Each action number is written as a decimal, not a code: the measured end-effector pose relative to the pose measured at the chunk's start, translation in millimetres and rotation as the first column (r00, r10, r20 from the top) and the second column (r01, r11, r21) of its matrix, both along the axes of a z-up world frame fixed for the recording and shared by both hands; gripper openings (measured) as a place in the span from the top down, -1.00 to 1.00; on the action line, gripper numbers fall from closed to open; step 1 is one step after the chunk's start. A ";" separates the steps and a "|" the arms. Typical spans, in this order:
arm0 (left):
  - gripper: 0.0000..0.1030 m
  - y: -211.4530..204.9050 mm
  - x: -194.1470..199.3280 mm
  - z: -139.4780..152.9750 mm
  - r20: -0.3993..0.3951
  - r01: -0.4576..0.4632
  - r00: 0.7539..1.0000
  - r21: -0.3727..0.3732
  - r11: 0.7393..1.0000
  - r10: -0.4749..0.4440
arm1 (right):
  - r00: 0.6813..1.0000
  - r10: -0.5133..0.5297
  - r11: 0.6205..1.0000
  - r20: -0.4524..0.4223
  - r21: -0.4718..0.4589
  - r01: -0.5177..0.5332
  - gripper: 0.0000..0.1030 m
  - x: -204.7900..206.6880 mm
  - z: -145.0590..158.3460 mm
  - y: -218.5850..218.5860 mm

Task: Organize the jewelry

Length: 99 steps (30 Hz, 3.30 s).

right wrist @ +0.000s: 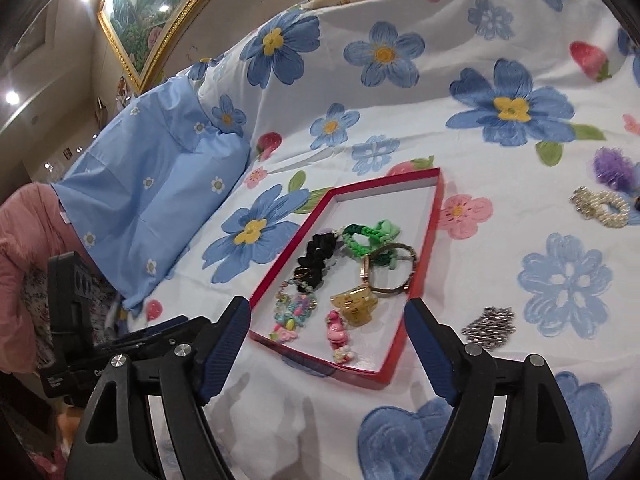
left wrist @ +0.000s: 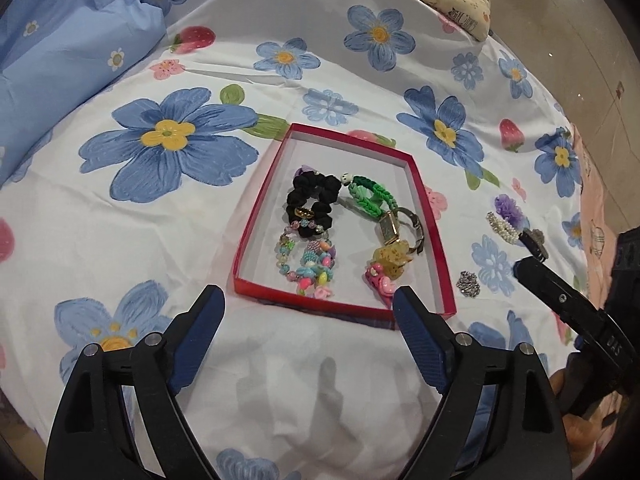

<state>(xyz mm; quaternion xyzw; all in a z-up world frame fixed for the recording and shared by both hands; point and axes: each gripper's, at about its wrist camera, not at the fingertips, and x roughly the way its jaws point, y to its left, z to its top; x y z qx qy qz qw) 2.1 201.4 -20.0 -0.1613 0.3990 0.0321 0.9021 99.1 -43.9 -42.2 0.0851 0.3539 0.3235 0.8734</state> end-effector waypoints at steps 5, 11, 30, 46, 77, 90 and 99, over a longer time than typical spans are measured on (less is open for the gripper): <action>-0.77 -4.3 -7.8 -3.7 0.003 -0.044 0.999 0.068 0.997 0.043 | 0.997 -0.042 0.998 0.067 -0.053 0.045 -0.83 -16.8 -4.1 -6.1; -0.77 -11.6 -17.2 -8.9 0.000 -0.050 0.999 0.117 0.992 0.051 | 0.993 -0.051 0.996 0.104 -0.074 0.059 -0.83 -30.2 -6.4 -15.1; -0.93 -14.8 -27.4 21.9 0.110 -0.088 0.992 0.234 0.968 0.064 | 0.971 -0.043 0.989 0.236 -0.131 0.075 -1.00 -48.0 42.1 -12.8; -0.93 -40.1 -42.0 3.5 0.094 -0.098 0.993 0.328 0.940 0.071 | 0.987 -0.100 0.978 0.129 -0.170 0.122 -1.00 -45.7 -19.9 -10.1; -0.93 -34.4 -36.9 3.5 0.105 -0.129 0.990 0.341 0.931 0.099 | 0.987 -0.045 0.974 0.157 -0.213 0.078 -1.00 -39.2 -20.5 7.6; -0.94 -36.9 -37.0 4.0 0.105 -0.124 0.990 0.343 0.931 0.093 | 0.987 -0.041 0.976 0.156 -0.206 0.073 -1.00 -39.4 -19.3 7.3; -0.93 -38.3 -35.3 5.2 0.104 -0.116 0.991 0.344 0.932 0.085 | 0.986 -0.037 0.974 0.166 -0.214 0.073 -1.00 -39.9 -18.1 7.9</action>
